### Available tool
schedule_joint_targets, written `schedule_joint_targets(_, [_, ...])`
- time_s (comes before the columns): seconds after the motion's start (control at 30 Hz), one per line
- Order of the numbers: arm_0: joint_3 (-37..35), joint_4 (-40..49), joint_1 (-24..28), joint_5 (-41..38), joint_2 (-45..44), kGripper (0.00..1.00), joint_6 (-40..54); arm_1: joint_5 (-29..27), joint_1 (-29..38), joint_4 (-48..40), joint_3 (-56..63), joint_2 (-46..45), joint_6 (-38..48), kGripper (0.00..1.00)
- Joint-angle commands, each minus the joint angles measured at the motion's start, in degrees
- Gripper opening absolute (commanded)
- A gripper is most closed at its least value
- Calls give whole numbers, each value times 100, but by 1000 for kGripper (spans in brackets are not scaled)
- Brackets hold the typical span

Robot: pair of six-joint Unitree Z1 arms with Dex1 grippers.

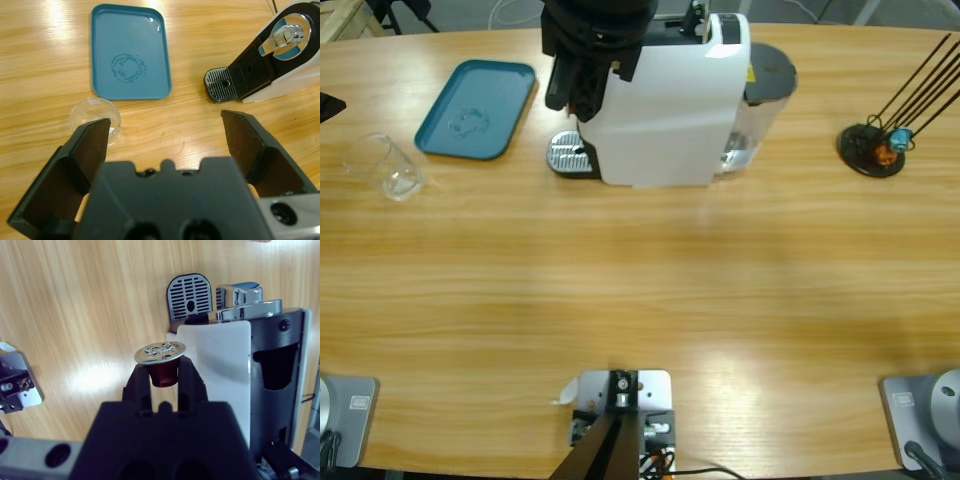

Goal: Pour coffee

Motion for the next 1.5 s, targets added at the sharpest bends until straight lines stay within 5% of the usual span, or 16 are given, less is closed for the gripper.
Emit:
schedule_joint_targets(0.03, [190, -68, -66, -98, 156, 964, 68, -376, -40, -264, -3194, -185, -238, 0])
schedule_joint_targets(0.4, [190, -160, -66, -162, 242, 963, 75, -509, -48, 177, -2717, -375, -13, 0])
schedule_joint_targets(0.87, [207, -121, -66, -195, 65, 964, 68, 371, -38, 620, -947, -1134, 7, 0])
schedule_joint_targets(1.17, [207, -121, -84, -204, 59, 964, 68, 1041, 136, 521, -522, -795, 202, 0])
schedule_joint_targets(1.33, [207, -116, -84, -204, 42, 964, 68, 825, 136, 400, -267, -848, 771, 0])
schedule_joint_targets(1.5, [207, -119, -147, -204, 28, 964, 68, 373, 136, -417, 536, -1823, 1117, 0])
